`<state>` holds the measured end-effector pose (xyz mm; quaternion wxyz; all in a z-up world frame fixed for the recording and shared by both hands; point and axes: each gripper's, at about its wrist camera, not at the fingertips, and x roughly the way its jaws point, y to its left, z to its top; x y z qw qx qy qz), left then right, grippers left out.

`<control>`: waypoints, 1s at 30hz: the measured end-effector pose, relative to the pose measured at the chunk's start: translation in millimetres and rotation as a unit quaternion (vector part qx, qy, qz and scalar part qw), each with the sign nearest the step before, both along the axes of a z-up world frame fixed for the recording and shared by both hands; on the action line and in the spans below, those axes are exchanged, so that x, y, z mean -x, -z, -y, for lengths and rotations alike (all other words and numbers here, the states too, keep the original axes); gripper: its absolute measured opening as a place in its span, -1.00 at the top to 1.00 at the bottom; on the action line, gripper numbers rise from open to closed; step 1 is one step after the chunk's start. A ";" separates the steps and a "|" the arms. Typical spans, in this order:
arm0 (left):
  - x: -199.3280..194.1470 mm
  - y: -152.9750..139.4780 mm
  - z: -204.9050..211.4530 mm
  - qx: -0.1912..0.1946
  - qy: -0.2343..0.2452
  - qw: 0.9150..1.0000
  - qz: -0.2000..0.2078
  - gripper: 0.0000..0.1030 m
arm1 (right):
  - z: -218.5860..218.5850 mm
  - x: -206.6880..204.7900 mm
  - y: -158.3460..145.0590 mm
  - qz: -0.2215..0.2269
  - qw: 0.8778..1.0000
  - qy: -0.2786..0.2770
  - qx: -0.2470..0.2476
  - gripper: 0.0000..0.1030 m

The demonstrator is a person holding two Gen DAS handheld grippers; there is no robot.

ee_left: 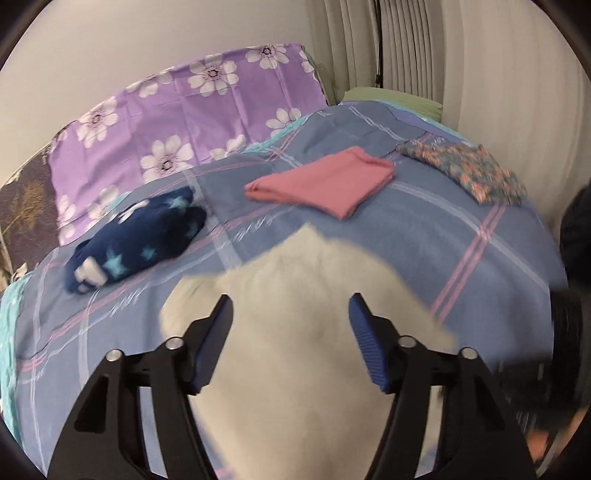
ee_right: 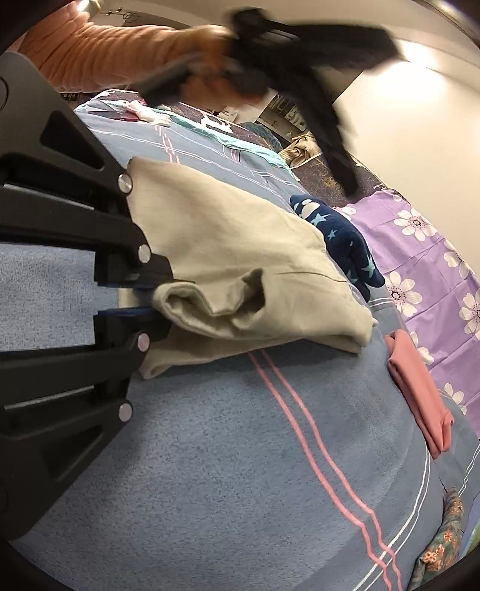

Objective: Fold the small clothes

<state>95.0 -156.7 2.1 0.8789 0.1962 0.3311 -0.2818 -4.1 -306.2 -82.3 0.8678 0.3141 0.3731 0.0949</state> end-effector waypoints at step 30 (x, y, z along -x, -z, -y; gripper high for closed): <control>53.5 68.4 -107.3 0.103 -0.065 0.989 -0.082 0.83 | -49.7 -9.1 -65.9 0.062 0.982 -0.010 0.176 0.68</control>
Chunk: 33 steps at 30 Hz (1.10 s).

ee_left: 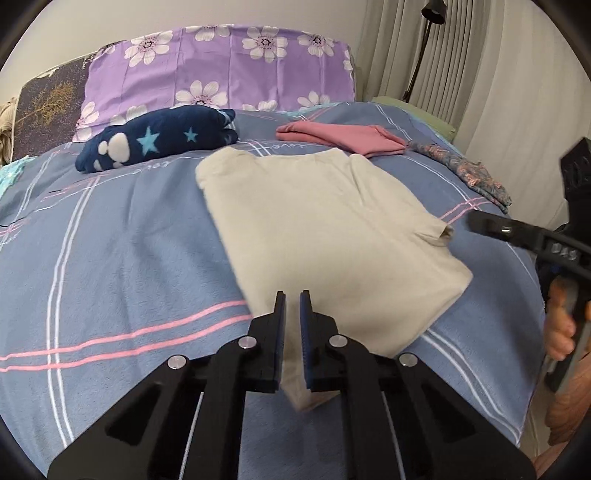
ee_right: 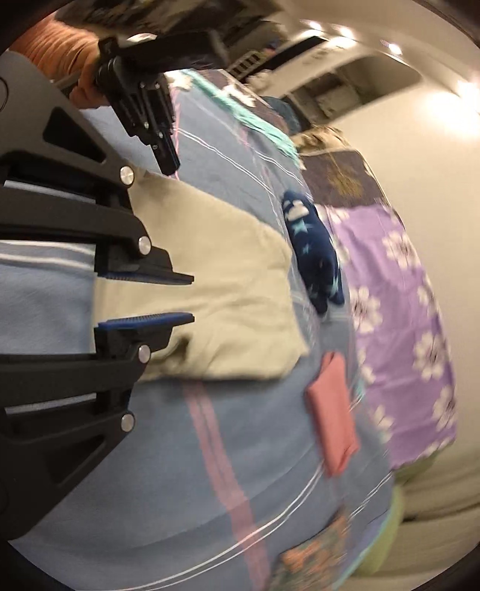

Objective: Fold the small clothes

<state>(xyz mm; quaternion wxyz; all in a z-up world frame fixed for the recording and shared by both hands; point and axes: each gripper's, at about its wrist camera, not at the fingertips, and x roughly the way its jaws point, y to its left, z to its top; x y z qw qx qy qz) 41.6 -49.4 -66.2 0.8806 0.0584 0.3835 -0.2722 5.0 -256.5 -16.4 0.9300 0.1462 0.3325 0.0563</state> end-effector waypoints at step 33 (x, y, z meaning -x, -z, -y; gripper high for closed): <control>-143.7 27.1 20.1 0.051 -0.012 0.990 -0.128 -0.19 | 61.7 -160.3 54.3 -0.144 0.984 -0.094 -0.050 -0.02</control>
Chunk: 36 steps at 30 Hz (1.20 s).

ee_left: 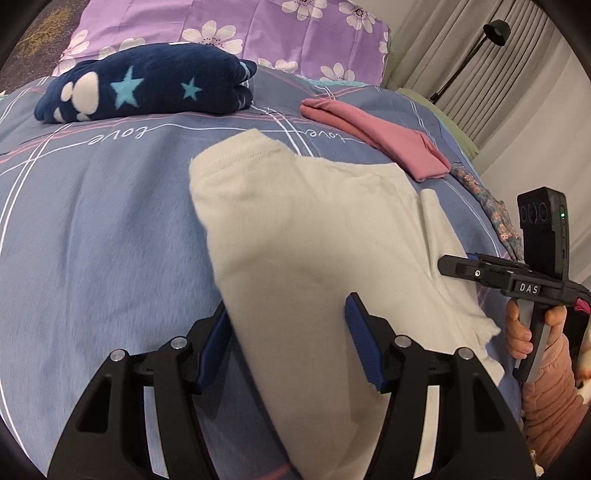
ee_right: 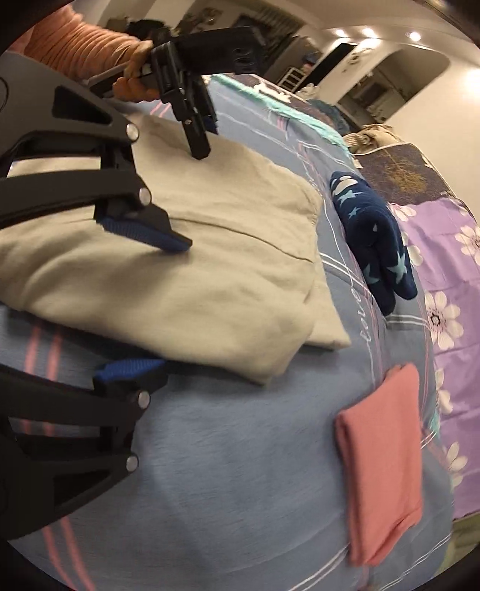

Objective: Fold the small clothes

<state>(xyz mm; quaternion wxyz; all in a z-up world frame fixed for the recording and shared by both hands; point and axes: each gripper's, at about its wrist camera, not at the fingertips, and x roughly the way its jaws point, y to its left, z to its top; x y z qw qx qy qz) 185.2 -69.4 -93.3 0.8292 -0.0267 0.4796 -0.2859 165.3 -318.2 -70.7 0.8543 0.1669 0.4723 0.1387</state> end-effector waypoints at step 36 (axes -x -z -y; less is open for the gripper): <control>82.9 -180.7 165.9 0.059 0.137 0.949 0.278 0.72 | 79.2 160.7 -173.4 0.261 0.933 0.188 0.158 0.74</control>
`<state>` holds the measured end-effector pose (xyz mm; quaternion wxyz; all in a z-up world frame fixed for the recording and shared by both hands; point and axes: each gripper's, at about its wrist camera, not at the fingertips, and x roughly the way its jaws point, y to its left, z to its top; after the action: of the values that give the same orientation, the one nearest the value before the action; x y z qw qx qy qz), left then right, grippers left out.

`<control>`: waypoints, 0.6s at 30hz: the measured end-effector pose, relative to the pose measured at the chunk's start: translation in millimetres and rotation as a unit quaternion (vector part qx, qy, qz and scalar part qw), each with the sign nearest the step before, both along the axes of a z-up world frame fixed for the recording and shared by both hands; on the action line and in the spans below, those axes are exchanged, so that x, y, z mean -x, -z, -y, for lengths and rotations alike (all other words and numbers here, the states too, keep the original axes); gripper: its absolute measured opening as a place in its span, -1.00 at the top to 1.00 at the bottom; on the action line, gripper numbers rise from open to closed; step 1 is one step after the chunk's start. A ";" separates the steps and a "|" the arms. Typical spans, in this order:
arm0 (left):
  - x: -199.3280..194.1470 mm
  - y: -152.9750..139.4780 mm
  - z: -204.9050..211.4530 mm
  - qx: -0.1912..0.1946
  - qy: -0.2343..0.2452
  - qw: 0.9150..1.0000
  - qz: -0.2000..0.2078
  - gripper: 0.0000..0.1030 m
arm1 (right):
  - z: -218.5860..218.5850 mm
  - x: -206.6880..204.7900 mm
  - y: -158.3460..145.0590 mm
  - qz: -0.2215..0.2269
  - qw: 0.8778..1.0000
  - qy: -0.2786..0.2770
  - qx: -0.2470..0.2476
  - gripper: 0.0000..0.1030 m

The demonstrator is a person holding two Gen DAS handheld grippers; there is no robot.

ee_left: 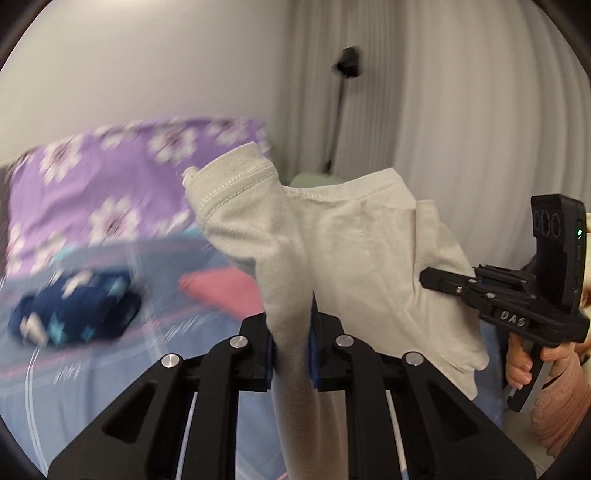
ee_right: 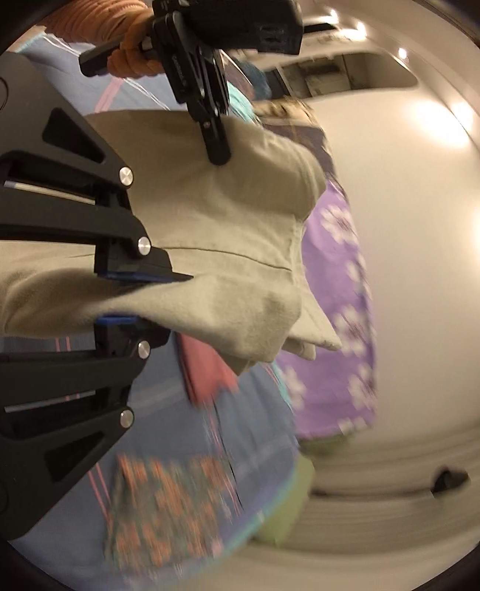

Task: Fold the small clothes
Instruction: 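Grasp the folded shirt with both grippers and lift it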

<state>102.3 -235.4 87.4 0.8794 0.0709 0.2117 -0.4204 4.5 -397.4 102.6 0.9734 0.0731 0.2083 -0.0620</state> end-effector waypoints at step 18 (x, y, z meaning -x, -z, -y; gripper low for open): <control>-13.8 -37.5 267.7 -0.012 0.104 0.994 0.028 0.72 | 220.9 28.4 -30.2 0.046 0.962 0.267 -0.032 0.76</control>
<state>116.1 -503.1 124.9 0.8356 0.1152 0.1834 -0.5049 -23.9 -618.2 132.8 0.9272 0.1600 0.1385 -0.3092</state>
